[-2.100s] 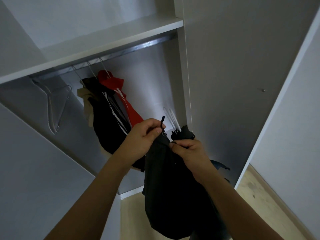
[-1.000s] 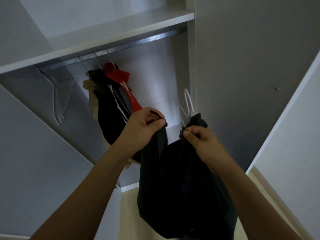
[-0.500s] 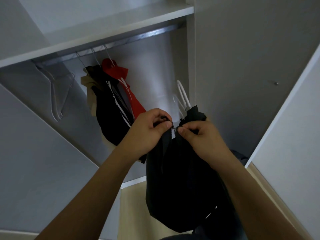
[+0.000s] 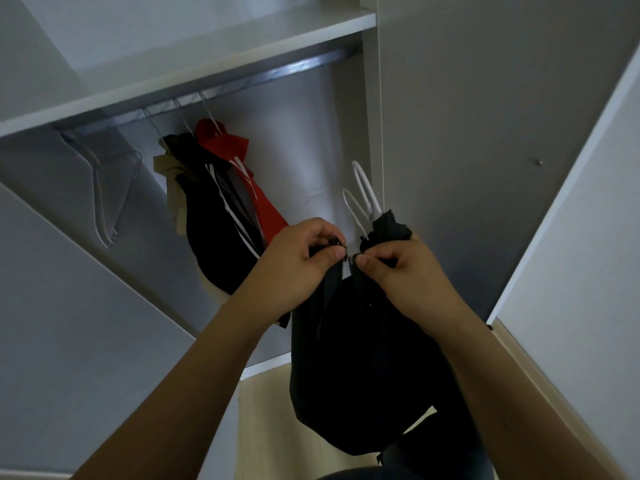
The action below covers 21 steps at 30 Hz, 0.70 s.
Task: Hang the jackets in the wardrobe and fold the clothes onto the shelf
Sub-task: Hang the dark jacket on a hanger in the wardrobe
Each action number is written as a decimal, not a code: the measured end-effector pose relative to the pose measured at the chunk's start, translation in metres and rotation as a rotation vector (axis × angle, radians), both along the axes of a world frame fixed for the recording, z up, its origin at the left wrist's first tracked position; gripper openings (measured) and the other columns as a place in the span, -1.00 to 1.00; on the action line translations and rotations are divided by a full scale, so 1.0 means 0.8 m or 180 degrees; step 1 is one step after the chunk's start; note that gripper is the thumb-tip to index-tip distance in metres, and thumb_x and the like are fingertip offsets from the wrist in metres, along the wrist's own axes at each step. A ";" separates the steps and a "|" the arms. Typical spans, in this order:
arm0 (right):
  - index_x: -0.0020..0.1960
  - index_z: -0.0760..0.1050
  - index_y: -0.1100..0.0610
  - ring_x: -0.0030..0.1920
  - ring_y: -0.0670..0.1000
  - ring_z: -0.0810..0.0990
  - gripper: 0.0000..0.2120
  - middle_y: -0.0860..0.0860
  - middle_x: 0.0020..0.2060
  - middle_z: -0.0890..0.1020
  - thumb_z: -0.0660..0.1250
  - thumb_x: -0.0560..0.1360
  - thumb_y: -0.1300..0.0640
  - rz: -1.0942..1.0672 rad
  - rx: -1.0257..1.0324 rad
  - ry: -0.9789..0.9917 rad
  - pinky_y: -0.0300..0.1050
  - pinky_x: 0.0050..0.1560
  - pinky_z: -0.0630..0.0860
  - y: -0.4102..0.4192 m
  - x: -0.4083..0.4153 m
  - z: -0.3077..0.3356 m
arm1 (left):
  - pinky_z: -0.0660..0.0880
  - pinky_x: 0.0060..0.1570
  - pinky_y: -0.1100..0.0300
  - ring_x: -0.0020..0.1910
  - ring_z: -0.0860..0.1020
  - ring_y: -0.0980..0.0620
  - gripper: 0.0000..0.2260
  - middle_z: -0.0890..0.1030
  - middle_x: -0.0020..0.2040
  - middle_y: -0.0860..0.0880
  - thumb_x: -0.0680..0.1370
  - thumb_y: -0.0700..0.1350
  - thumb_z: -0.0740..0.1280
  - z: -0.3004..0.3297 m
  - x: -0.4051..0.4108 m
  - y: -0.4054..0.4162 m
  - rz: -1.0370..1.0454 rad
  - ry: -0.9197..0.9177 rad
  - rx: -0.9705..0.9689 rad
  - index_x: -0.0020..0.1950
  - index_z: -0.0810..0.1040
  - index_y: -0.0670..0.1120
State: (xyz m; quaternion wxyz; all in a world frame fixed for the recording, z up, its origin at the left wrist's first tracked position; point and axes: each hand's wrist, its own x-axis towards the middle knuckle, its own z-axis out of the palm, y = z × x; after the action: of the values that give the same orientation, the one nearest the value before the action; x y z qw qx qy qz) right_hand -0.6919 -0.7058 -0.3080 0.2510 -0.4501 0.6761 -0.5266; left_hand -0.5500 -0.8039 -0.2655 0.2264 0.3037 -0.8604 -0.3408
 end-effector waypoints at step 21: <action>-0.24 0.64 0.23 -0.22 0.00 0.60 -0.78 0.23 0.02 0.59 0.36 0.54 0.19 -0.0465 -0.0220 -0.0989 -0.25 -0.22 0.49 -0.016 0.022 0.007 | 0.26 -0.11 0.11 -0.21 0.46 -0.04 -0.85 0.51 -0.24 -0.04 0.54 -0.22 0.26 -0.055 0.019 0.029 -0.0024 0.0289 -0.2407 -0.16 0.60 -0.17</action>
State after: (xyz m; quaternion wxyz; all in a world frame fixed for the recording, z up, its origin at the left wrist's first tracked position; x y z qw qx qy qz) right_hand -0.6740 -0.7187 -0.3021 0.2980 -0.3214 0.6415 -0.6296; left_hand -0.5345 -0.7805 -0.3094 0.3591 0.1802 -0.9157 -0.0132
